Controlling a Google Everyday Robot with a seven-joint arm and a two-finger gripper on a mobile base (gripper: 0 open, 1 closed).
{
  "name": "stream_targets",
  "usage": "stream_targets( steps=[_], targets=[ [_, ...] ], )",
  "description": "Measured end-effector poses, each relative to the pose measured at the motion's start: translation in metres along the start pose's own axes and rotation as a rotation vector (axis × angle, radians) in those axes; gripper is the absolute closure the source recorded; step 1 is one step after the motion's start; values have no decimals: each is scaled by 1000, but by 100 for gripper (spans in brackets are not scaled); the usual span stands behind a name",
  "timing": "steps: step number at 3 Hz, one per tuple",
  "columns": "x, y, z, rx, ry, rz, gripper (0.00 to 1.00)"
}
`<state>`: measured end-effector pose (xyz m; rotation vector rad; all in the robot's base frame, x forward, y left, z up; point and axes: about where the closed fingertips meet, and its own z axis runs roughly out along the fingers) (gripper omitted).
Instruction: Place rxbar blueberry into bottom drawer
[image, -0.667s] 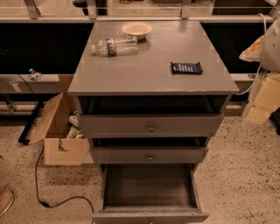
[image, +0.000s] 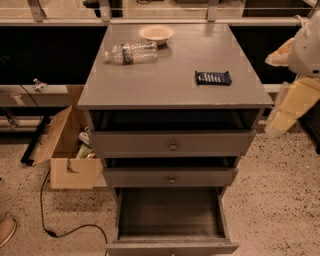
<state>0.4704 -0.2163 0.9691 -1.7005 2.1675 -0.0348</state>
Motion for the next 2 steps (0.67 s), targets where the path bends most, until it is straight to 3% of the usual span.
stream_targets(
  steps=[2],
  targets=[
    [-25,-87,71,-24,-167,30,0]
  ],
)
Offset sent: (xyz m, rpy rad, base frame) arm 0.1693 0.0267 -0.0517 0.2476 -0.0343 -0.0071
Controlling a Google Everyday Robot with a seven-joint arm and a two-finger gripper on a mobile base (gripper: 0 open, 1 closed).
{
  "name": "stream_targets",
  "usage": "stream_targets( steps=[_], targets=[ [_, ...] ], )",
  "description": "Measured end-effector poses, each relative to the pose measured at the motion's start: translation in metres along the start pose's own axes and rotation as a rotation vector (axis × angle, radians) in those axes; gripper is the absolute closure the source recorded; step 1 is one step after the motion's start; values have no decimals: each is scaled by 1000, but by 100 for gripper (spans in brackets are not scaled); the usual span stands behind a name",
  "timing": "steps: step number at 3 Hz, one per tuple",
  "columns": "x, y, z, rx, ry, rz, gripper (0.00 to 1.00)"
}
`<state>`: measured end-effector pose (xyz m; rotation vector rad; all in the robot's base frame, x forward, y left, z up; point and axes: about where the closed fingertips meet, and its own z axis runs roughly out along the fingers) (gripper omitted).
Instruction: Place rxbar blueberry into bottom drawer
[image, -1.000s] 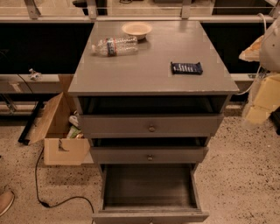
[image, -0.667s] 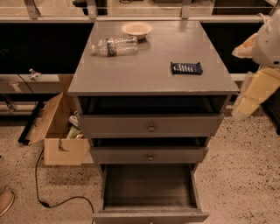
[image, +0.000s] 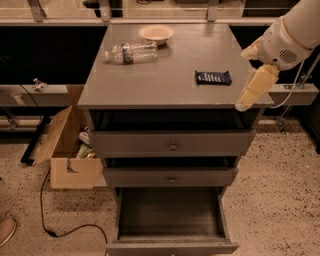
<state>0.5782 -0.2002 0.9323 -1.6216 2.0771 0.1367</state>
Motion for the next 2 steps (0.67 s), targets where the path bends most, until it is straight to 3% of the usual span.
stream_targets(
  steps=[1,2],
  targets=[
    [0,0,0,0,0,0,0],
    [-2,-12,8,-1,-42,9,0]
  ],
)
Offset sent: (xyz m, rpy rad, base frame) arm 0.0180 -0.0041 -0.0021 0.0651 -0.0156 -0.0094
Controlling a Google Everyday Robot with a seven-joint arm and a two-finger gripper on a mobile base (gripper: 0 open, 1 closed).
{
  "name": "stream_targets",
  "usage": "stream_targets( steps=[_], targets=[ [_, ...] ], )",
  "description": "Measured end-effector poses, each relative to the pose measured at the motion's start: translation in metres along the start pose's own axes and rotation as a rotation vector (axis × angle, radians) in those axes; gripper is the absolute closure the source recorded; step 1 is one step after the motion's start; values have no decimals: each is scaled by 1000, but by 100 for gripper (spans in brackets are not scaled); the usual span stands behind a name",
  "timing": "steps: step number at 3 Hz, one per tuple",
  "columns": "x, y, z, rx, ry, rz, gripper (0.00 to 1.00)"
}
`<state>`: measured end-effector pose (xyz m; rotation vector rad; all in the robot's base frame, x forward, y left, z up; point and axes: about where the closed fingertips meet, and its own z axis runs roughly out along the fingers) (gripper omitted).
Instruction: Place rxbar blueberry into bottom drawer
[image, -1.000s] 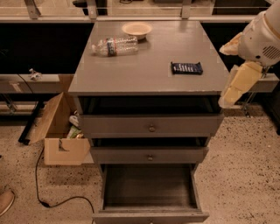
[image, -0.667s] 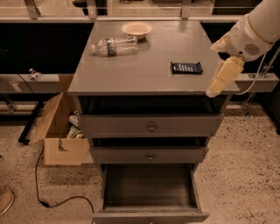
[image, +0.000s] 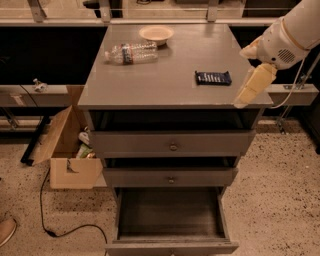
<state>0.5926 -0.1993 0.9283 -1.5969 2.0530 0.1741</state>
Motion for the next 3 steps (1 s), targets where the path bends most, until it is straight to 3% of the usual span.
stream_targets(
  steps=[1,3],
  targets=[
    [-4,-29,13,6,-61,7,0],
    [-5,-82,64,11,-103,109,0]
  ],
)
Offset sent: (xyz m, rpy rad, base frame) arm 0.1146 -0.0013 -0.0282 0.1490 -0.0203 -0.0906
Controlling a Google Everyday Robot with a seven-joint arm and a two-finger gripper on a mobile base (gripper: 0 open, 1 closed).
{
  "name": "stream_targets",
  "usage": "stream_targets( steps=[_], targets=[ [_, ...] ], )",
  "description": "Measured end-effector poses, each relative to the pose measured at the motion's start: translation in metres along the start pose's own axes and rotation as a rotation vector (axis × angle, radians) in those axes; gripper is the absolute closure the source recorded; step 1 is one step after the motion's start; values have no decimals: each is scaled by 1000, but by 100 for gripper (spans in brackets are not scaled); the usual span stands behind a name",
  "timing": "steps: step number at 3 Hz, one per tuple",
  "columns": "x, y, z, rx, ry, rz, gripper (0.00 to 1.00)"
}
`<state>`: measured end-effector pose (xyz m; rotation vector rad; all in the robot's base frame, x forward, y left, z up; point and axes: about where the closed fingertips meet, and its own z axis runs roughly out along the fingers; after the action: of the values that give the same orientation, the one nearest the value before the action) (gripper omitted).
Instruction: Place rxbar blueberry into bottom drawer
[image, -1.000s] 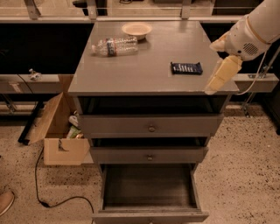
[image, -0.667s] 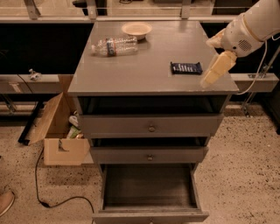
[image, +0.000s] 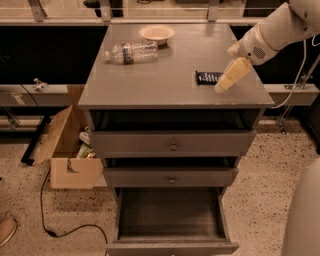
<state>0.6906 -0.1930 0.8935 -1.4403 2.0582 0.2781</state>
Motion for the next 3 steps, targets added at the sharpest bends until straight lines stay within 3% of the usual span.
stream_targets(
  steps=[2,3],
  targets=[
    [2,-25,50,-34,2,80,0],
    [8,-31,76,-84,9,117,3]
  ],
)
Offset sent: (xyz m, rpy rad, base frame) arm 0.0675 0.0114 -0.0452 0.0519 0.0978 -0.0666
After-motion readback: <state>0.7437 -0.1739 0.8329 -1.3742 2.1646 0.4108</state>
